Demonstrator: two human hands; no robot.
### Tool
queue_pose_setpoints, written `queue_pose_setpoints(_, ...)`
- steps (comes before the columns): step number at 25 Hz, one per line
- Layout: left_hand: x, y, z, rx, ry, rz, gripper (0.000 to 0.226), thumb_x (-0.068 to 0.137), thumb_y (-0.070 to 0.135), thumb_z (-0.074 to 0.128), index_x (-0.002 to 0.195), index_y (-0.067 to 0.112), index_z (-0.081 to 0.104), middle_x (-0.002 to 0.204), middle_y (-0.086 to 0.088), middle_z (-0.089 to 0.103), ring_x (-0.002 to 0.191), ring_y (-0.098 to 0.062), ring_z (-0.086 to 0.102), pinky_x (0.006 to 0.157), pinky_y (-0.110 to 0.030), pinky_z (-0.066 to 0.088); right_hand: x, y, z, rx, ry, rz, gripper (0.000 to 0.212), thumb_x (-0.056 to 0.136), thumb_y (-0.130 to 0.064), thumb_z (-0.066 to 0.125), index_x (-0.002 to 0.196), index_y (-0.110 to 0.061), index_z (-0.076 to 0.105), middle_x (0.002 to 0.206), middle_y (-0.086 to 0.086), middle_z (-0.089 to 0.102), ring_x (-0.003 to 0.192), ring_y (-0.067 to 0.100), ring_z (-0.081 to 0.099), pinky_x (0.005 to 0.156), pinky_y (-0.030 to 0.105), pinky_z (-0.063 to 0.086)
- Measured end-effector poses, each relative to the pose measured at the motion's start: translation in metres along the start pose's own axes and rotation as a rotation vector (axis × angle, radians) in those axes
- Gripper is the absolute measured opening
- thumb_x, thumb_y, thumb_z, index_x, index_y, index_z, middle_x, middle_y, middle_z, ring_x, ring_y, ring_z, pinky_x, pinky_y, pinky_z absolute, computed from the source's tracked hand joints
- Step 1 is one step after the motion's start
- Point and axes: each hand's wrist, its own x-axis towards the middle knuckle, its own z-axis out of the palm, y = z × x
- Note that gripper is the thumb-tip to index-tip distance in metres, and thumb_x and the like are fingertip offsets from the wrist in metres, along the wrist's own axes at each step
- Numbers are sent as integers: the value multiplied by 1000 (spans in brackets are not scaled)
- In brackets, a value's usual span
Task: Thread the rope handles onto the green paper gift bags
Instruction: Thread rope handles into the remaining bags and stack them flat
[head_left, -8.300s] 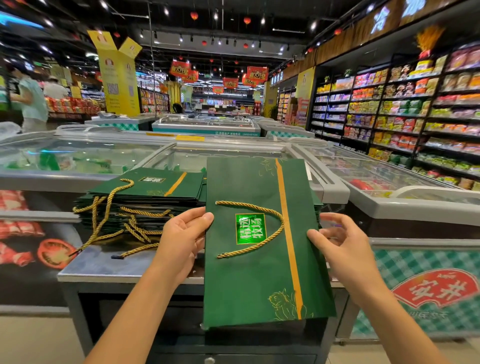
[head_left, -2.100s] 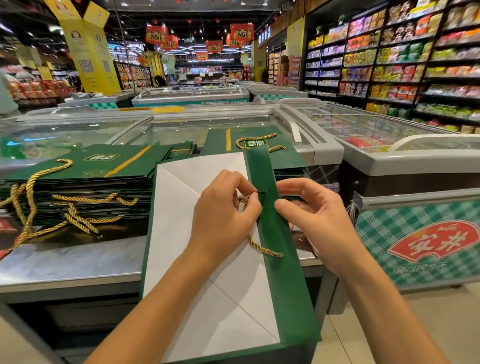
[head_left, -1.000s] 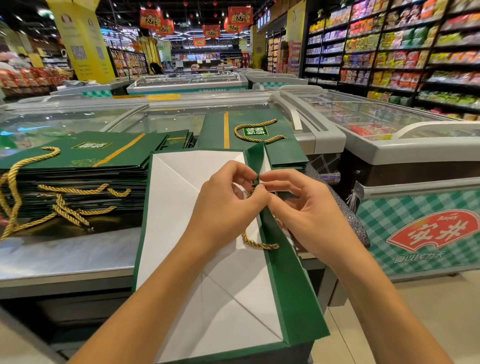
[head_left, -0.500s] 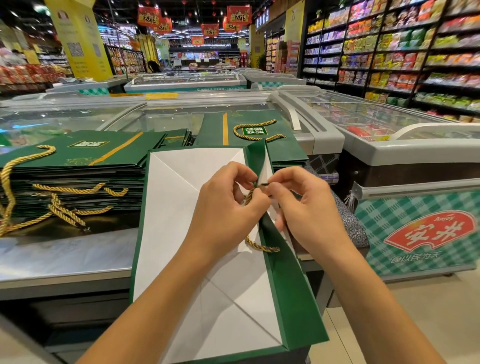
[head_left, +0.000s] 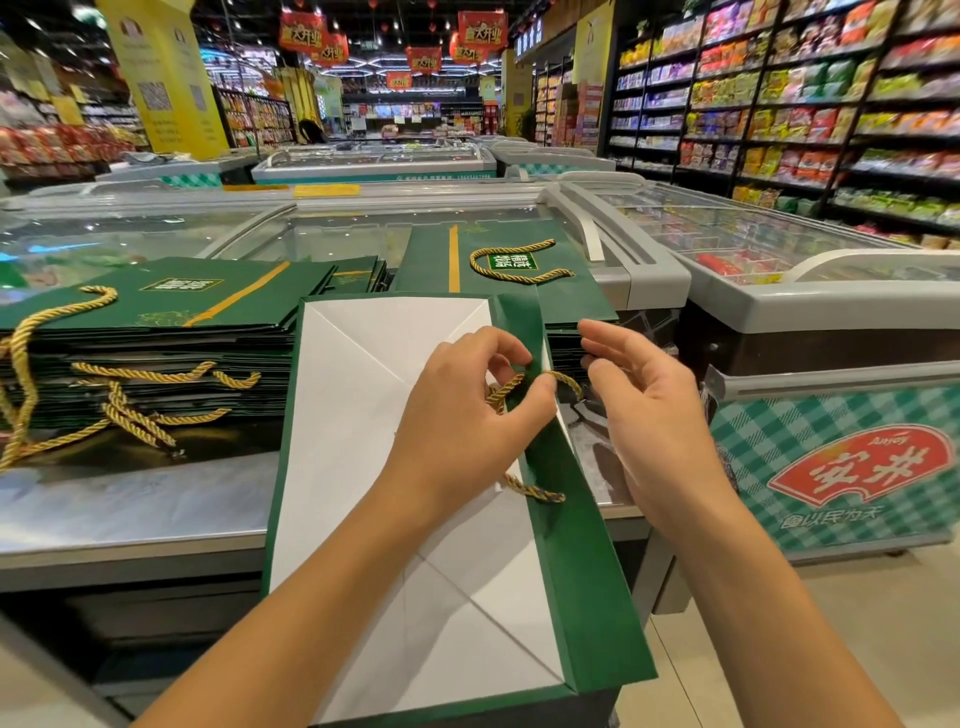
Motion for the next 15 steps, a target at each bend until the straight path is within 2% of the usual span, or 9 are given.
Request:
queue_pose_setpoints(2,0,-4,0,77,-7,74,20,89,38,66,103,24,66,90,13,60,83,-2,47,70,-15,35,2,3,0,13,-16,2,38,103,-5,49,129,-26,67,122,-12,70,116,-3,62,106,28,49)
queue_pose_setpoints(4,1,-9,-2,95,-13,111,16,89,22,69,105,22,67,91,12,61,84,-1,46,71,-15,35,1,4,0,16,-47,-2,39,101,-4,51,130,-25,67,123,-10,70,118,3,63,107,35,50)
queue_pose_setpoints(6,2,-11,-4,65,15,102,21,87,8,67,104,21,69,90,11,64,82,-1,47,69,-9,35,0,2,-1,6,-119,-29,40,99,-2,54,130,-25,66,123,-11,71,116,4,65,101,32,54)
queue_pose_setpoints(9,2,-11,-4,42,69,75,19,88,6,68,100,21,72,88,11,66,86,-2,48,71,-7,37,-2,-4,-1,0,-205,-75,43,98,4,52,128,-23,67,116,-11,74,108,3,68,89,24,58)
queue_pose_setpoints(11,3,-11,-3,46,117,73,12,89,14,70,96,23,72,84,15,63,88,-8,49,73,-18,41,-2,-8,-2,15,-232,-43,44,99,3,51,130,-23,65,116,-12,72,104,-3,67,83,16,55)
queue_pose_setpoints(13,2,-11,-4,51,151,68,6,90,21,69,93,24,72,80,16,62,88,-14,52,75,-33,44,-5,-11,-3,-89,-266,-42,40,99,-10,59,133,-30,63,119,-17,68,103,-11,63,81,12,53)
queue_pose_setpoints(15,2,-9,-8,-4,155,31,4,91,19,71,93,23,73,79,13,65,85,-12,57,74,-30,47,-8,-11,-2,-248,-306,-70,45,93,-20,71,134,-36,62,115,-21,67,104,-12,61,84,15,55)
